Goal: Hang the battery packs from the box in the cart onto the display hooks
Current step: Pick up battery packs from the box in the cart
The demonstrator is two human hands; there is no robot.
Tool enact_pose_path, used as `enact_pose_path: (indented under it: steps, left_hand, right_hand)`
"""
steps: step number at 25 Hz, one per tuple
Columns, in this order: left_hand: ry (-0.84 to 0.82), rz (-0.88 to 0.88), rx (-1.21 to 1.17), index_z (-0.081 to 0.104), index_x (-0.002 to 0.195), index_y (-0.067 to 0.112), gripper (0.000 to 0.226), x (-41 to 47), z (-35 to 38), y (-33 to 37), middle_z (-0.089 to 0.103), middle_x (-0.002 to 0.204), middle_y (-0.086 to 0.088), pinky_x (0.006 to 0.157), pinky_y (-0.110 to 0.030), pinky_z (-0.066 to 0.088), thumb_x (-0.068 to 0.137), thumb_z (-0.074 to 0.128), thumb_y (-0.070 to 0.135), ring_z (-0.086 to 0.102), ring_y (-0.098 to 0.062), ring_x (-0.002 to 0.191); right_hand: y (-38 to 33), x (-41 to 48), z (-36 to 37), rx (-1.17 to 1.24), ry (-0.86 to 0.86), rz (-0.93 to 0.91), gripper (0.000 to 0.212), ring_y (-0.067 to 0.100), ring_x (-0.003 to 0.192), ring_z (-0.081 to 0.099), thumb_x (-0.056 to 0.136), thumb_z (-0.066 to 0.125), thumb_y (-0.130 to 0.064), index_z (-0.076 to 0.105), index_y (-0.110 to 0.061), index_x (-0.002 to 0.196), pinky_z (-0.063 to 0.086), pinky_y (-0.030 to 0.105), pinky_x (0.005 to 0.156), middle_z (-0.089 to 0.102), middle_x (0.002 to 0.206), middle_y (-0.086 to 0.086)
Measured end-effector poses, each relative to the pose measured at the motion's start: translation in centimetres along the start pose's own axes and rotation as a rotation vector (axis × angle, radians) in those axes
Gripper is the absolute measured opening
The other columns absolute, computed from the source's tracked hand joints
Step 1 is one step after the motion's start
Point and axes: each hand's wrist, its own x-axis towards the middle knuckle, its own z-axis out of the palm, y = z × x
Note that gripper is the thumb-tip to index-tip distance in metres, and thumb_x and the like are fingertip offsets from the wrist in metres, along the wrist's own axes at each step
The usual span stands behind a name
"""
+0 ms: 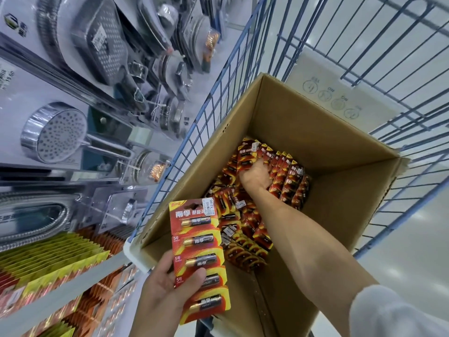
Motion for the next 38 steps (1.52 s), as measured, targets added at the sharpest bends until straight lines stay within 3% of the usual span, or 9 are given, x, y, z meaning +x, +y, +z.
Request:
enact_pose_path:
  steps: [3,5,9,11,18,25,31,35,38]
  left_hand:
    - [0.022,0.029,0.050,0.068,0.120,0.019,0.094,0.3,-0.8,-0.2,0.080,0.104,-0.014,0.091,-0.056,0.057,0.036,0.108,0.032,0.078,-0.036,0.091]
    - [0.020,0.042,0.018,0.068,0.120,0.017,0.071,-0.4,-1.2,0.0,0.080,0.102,-0.014,0.093,-0.058,0.057,0.054,0.093,0.015,0.078,-0.037,0.091]
    - [-0.035,0.125,0.026,0.069,0.119,0.017,0.056,-3.0,-2.5,0.4,0.080,0.105,-0.013,0.087,-0.052,0.059,0.066,0.082,0.004,0.078,-0.036,0.094]
    - [-0.089,0.172,0.051,0.070,0.119,0.019,0.049,-4.5,-3.5,0.8,0.080,0.108,-0.011,0.084,-0.049,0.060,0.074,0.080,0.003,0.078,-0.034,0.095]
    - [-0.242,0.379,0.119,0.068,0.126,0.018,0.036,-9.7,-7.2,2.5,0.080,0.110,-0.008,0.080,-0.043,0.063,0.093,0.072,0.008,0.078,-0.029,0.098]
    - [-0.240,0.512,-0.073,0.071,0.122,0.020,0.026,-16.1,-12.1,0.8,0.080,0.107,-0.011,0.082,-0.047,0.062,0.097,0.067,0.027,0.079,-0.031,0.092]
    - [-0.184,0.637,-0.243,0.073,0.120,0.017,0.025,-22.4,-18.1,-6.5,0.078,0.112,-0.016,0.093,-0.065,0.055,0.099,0.065,0.029,0.076,-0.040,0.099]
    - [-0.067,0.763,-0.341,0.073,0.120,0.018,0.025,-27.5,-22.9,-12.8,0.079,0.111,-0.013,0.083,-0.052,0.063,0.099,0.065,0.028,0.077,-0.035,0.097]
    - [0.046,0.815,-0.438,0.072,0.122,0.016,0.028,-31.5,-27.7,-17.4,0.078,0.112,-0.013,0.091,-0.054,0.059,0.098,0.067,0.030,0.077,-0.035,0.099]
  right_hand:
    - [0.7,-0.6,-0.8,0.156,-0.056,-0.008,0.053,0.035,0.131,0.056,0.095,0.069,-0.014,0.048,-0.009,0.143,0.046,0.043,0.112,0.059,0.139,0.014]
    - [1.2,-2.0,-2.7,0.310,-0.096,0.022,0.056,0.032,0.132,0.055,0.096,0.069,-0.011,0.047,-0.010,0.147,0.046,0.038,0.111,0.058,0.140,0.012]
    - [2.5,-8.5,-8.5,0.626,-0.160,0.029,0.037,0.022,0.110,0.068,0.095,0.071,-0.010,0.057,-0.018,0.128,0.054,0.042,0.102,0.068,0.115,0.001]
    - [3.0,-13.5,-11.7,0.755,-0.164,0.018,0.041,0.024,0.105,0.072,0.092,0.075,-0.012,0.057,-0.017,0.129,0.058,0.050,0.096,0.070,0.117,0.004]
    - [3.7,-33.9,-17.7,1.022,-0.142,-0.256,0.040,0.022,0.101,0.076,0.092,0.075,-0.012,0.057,-0.016,0.127,0.061,0.045,0.085,0.075,0.116,0.006]
    - [4.1,-46.7,-18.3,1.087,-0.261,-0.463,0.034,0.028,0.101,0.076,0.094,0.068,-0.013,0.059,-0.014,0.126,0.063,0.037,0.071,0.077,0.110,0.006]
    - [7.2,-53.8,-15.8,1.017,-0.396,-0.611,0.036,0.039,0.108,0.072,0.094,0.065,-0.019,0.061,-0.015,0.130,0.057,0.055,0.092,0.072,0.122,0.016]
    - [9.5,-59.7,-12.0,0.895,-0.543,-0.749,0.029,0.034,0.100,0.074,0.099,0.061,-0.022,0.063,-0.015,0.127,0.064,0.045,0.077,0.075,0.116,0.013]
    - [10.0,-64.6,-8.8,0.814,-0.709,-0.790,0.034,0.037,0.106,0.073,0.098,0.062,-0.023,0.062,-0.014,0.131,0.061,0.052,0.086,0.074,0.120,0.014]
